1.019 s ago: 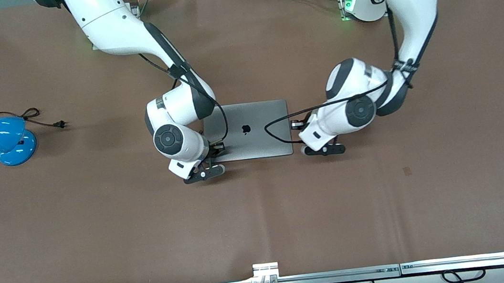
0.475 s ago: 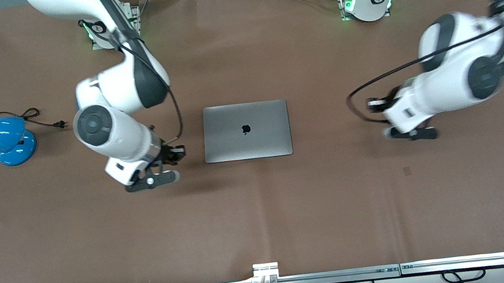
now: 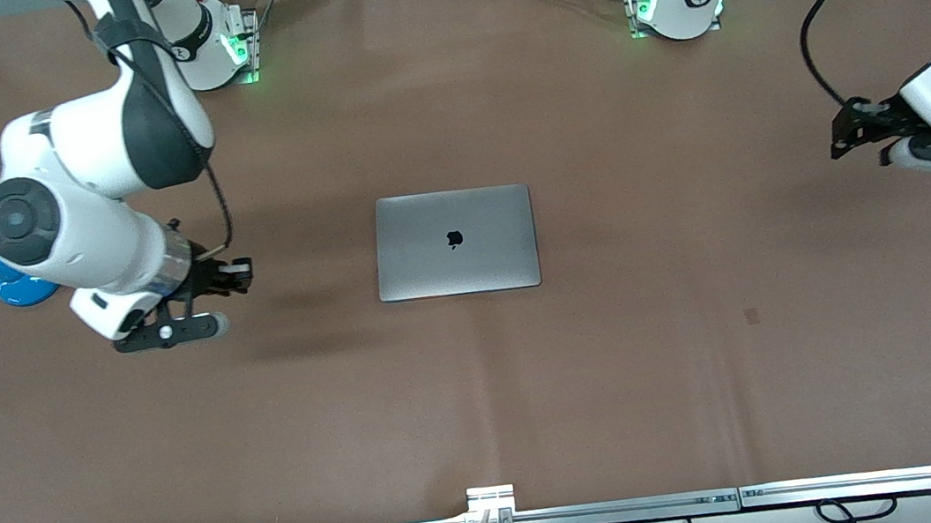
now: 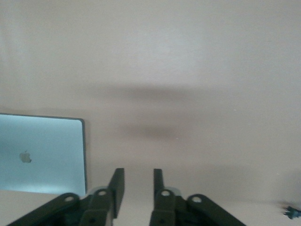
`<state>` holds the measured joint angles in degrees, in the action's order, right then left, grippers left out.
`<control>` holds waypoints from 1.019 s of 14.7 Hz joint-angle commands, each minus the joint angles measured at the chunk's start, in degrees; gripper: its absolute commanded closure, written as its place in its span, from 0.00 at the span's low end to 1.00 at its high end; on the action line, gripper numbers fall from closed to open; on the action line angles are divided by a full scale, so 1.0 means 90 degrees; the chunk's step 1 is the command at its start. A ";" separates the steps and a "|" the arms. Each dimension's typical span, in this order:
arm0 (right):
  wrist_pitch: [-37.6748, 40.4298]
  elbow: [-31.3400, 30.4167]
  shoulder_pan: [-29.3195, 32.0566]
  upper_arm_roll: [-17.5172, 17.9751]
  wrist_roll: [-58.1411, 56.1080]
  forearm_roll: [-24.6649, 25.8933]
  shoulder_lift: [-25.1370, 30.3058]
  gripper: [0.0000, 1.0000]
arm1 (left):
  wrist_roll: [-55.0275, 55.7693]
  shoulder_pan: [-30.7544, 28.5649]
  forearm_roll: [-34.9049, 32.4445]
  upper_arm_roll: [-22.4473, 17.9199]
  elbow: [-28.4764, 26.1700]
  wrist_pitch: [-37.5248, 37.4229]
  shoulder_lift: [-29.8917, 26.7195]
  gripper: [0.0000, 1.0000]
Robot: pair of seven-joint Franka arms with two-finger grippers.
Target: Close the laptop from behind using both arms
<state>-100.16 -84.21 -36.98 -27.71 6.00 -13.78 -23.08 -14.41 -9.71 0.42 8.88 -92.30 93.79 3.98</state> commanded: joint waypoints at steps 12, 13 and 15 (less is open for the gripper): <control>0.0386 0.0871 0.1780 0.0643 -0.0423 0.0896 0.0620 0.00 | 0.1806 0.1050 0.0090 -0.1123 -0.0282 -0.0607 -0.0305 0.00; 0.0386 0.0871 0.2258 0.1121 -0.0432 0.0916 0.0708 0.00 | 0.1806 0.1011 0.0090 -0.1123 -0.0272 -0.0597 -0.0305 0.00; 0.0367 0.0861 0.3128 0.1923 -0.0452 0.0955 0.0865 0.00 | 0.1816 0.0971 0.0110 -0.1094 -0.0195 -0.0548 -0.0296 0.00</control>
<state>-97.86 -76.84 -16.12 -17.92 2.76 -6.04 -17.61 1.46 -1.34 0.74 -0.46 -93.90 88.68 2.46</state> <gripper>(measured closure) 0.000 0.000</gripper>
